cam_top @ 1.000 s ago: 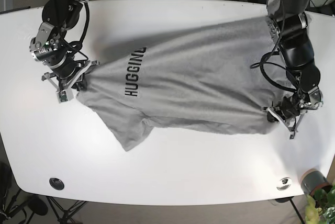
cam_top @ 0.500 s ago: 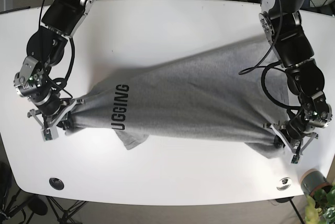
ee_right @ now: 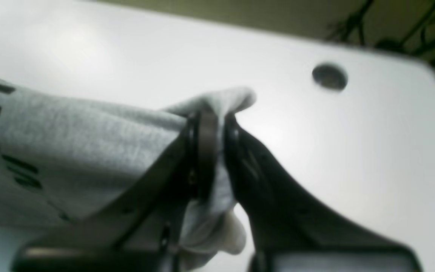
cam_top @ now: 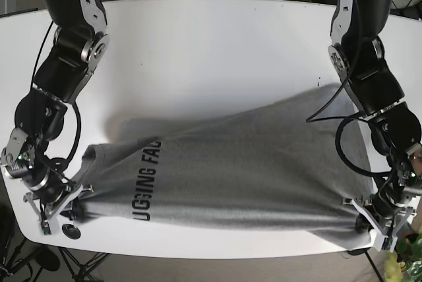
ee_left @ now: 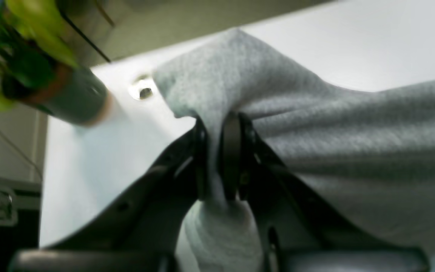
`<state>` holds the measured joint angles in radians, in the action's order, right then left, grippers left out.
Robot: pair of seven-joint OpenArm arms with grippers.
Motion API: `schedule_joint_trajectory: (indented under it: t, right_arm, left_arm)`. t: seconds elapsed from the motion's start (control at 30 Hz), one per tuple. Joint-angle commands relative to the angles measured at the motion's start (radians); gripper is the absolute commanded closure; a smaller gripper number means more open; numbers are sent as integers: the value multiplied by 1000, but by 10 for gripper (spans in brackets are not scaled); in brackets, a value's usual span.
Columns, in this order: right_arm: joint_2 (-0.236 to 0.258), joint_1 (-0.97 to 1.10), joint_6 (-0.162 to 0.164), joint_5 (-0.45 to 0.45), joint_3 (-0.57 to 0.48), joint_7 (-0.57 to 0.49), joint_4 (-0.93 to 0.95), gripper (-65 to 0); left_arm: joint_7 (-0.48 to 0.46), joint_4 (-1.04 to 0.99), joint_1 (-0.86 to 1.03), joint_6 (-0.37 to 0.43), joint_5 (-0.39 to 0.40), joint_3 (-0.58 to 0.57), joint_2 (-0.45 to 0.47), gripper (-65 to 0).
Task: Fold the T-shirt properly
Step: 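Lift the shirt with both grippers and stretch it taut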
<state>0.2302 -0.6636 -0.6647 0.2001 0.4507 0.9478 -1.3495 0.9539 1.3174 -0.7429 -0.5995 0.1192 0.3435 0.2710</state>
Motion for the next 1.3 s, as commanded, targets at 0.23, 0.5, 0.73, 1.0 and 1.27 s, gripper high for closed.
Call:
schedule_joint_trajectory:
  t: [0.23, 0.5, 0.73, 1.0, 1.27]
  right_arm:
    - [68, -275, 6, 8, -96, -29, 87, 0]
    - [107, -436, 3, 17, -215, -26, 71, 0]
    - [125, -443, 3, 17, -258, 52, -77, 0]
    - [123, -236, 3, 17, -257, 78, -275, 0]
    - [54, 83, -33, 15, -117, 78, -479, 0]
  left_arm:
    - [-22, 20, -195, 108, 7, 2, -2, 0]
    - [-20, 29, -309, 105, 10, 7, -5, 0]
    - [-20, 158, -269, 102, 10, 13, -3, 0]
    - [-20, 248, -112, 100, 10, 13, -6, 0]
    - [-22, 316, 98, 17, 12, 76, -8, 0]
